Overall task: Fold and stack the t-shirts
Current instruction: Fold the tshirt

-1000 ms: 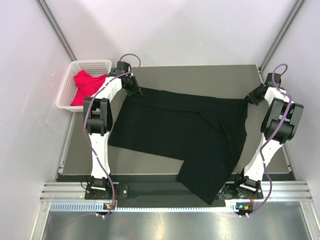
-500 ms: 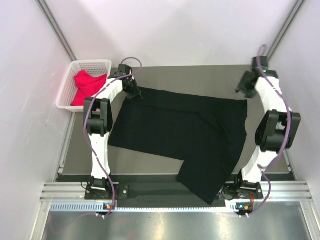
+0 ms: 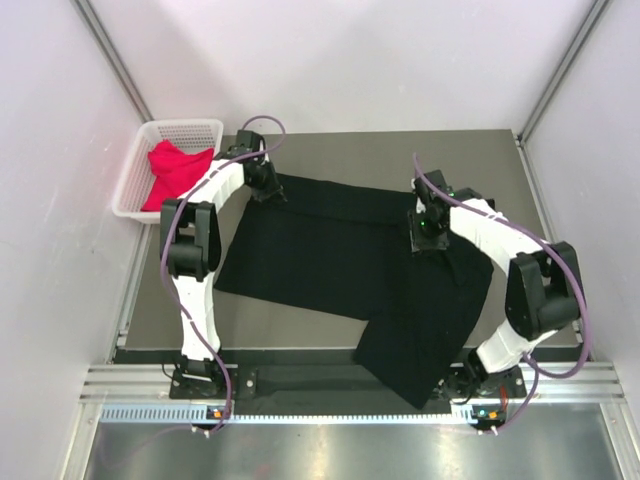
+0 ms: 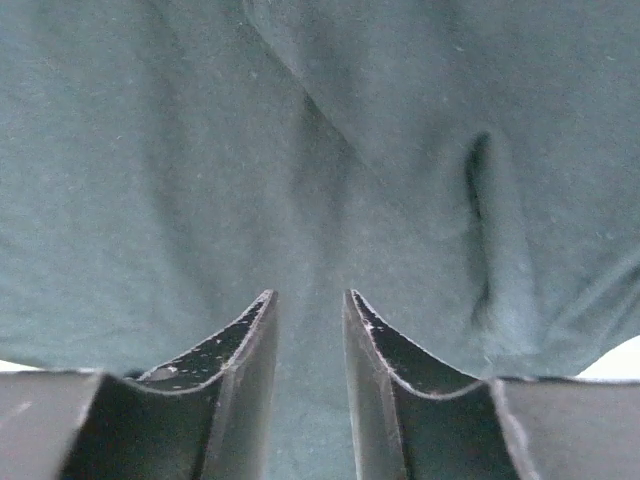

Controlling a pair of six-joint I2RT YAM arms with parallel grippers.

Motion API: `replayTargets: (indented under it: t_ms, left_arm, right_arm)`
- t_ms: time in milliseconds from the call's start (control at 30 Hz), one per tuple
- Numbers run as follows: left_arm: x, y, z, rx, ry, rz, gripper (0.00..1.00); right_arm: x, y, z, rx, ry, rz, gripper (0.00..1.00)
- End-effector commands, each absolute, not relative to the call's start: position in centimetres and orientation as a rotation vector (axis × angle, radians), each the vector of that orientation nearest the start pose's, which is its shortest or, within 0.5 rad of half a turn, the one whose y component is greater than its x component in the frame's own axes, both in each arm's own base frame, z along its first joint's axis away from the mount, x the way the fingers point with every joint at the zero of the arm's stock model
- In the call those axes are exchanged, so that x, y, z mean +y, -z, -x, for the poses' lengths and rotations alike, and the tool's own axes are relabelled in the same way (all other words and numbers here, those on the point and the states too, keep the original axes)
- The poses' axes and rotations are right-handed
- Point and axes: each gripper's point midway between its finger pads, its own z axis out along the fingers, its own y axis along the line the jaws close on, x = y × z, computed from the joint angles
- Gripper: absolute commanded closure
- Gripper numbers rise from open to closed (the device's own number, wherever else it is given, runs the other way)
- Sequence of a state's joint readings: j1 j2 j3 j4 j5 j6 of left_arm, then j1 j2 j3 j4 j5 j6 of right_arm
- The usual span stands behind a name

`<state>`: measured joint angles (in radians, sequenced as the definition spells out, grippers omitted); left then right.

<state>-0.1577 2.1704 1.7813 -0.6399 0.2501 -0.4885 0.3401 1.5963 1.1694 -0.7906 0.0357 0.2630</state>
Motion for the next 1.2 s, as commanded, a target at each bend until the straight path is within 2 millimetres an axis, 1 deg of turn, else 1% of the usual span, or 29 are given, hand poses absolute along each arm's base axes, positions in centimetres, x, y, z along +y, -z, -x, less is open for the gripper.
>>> replayTargets:
  t_ms: [0, 67, 133, 167, 233, 267, 333, 433, 467, 533, 733, 833, 967, 1067, 1133, 1167]
  left_arm:
    - [-14.9, -10.4, -49.5, 2.556, 0.591, 0.304, 0.77]
    - [-14.9, -10.4, -49.4, 2.560, 0.588, 0.299, 0.77]
    - [-14.8, -10.5, -49.3, 2.560, 0.583, 0.298, 0.77]
    - [-14.8, -10.4, -49.3, 2.561, 0.581, 0.298, 0.77]
    - [-14.7, -10.4, -49.1, 2.565, 0.575, 0.296, 0.77]
    - [-14.7, -10.3, -49.1, 2.567, 0.573, 0.293, 0.77]
    - [-14.5, -10.3, -49.0, 2.569, 0.562, 0.293, 0.77]
    - [-14.2, -10.2, -49.1, 2.568, 0.540, 0.295, 0.77]
    - [-14.1, -10.2, -49.2, 2.566, 0.533, 0.293, 0.77]
    - [-13.8, -9.8, -49.3, 2.572, 0.518, 0.300, 0.77]
    - [-13.2, -9.3, -50.4, 2.575, 0.509, 0.324, 0.77]
    - [-13.2, -9.0, -50.5, 2.578, 0.514, 0.328, 0.77]
    - [-13.2, -8.5, -50.5, 2.587, 0.512, 0.335, 0.77]
    - [-13.2, -8.6, -50.6, 2.585, 0.518, 0.338, 0.77]
    - [-13.2, -8.7, -50.6, 2.583, 0.523, 0.336, 0.77]
    - [-13.2, -8.7, -50.7, 2.582, 0.521, 0.337, 0.77]
  right_arm:
    - [12.1, -7.2, -31.8, 2.752, -0.070, 0.186, 0.64]
    - [11.5, -6.3, -32.3, 2.760, -0.006, 0.198, 0.63]
    - [11.0, -5.9, -33.0, 2.748, 0.053, 0.208, 0.62]
    - [10.7, -5.3, -33.1, 2.760, 0.078, 0.212, 0.61]
    - [10.2, -5.0, -33.4, 2.767, 0.131, 0.220, 0.61]
    - [9.8, -4.4, -33.3, 2.787, 0.161, 0.218, 0.61]
    - [9.2, -4.5, -33.6, 2.785, 0.220, 0.212, 0.61]
    - [8.8, -4.9, -33.4, 2.771, 0.242, 0.210, 0.60]
    - [8.7, -5.3, -33.5, 2.757, 0.242, 0.209, 0.61]
    - [8.4, -5.7, -33.4, 2.748, 0.261, 0.209, 0.61]
    - [7.6, -5.7, -33.4, 2.754, 0.298, 0.205, 0.59]
    - [7.6, -6.3, -33.4, 2.738, 0.296, 0.206, 0.59]
    - [6.7, -5.6, -33.8, 2.740, 0.346, 0.201, 0.56]
    - [6.6, -4.9, -34.5, 2.742, 0.359, 0.215, 0.56]
    - [6.4, -4.5, -34.7, 2.750, 0.385, 0.216, 0.58]
    - [6.4, -4.6, -35.0, 2.740, 0.391, 0.214, 0.61]
